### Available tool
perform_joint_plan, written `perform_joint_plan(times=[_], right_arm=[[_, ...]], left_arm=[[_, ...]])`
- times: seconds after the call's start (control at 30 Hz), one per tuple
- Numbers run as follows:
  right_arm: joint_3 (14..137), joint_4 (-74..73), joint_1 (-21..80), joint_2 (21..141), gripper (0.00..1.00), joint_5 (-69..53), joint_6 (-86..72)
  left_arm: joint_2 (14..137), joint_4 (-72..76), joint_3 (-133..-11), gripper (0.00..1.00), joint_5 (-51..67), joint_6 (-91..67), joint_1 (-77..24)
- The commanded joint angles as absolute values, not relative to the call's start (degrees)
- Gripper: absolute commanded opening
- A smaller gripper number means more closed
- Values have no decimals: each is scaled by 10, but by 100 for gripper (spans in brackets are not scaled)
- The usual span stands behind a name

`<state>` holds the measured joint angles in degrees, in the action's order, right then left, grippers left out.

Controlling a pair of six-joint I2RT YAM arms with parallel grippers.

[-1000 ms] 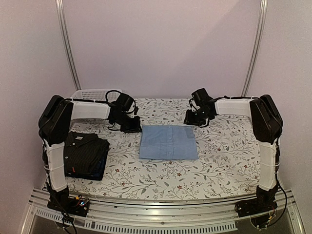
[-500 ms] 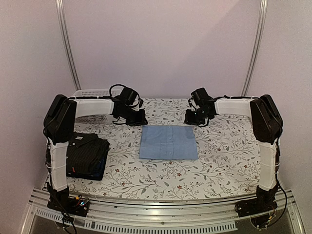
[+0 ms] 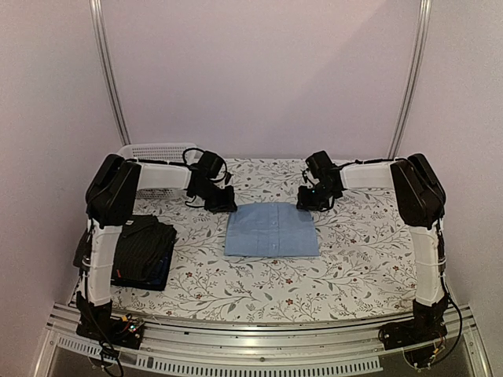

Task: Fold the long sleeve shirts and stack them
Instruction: Smooth out the square-folded shirt at the center of the board.

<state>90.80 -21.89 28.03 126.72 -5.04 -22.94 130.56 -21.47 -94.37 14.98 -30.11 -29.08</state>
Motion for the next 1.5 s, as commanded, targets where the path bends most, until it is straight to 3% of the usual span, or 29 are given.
perform_joint_plan(times=[0.0, 0.33, 0.73, 1.17, 1.47], right_arm=[[911, -245, 285, 1226, 29, -11, -219], [851, -266, 393, 1110, 45, 91, -227], [820, -288, 518, 1124, 63, 121, -286], [826, -327, 546, 1211, 80, 152, -315], [830, -336, 547, 1140, 83, 177, -329]], left_arm=[[1293, -230, -943, 13, 149, -294, -286], [1150, -227, -851, 18, 123, -298, -288], [1046, -152, -675, 19, 229, -336, -373], [1031, -120, -563, 18, 213, -367, -389], [981, -140, -556, 23, 185, -370, -364]])
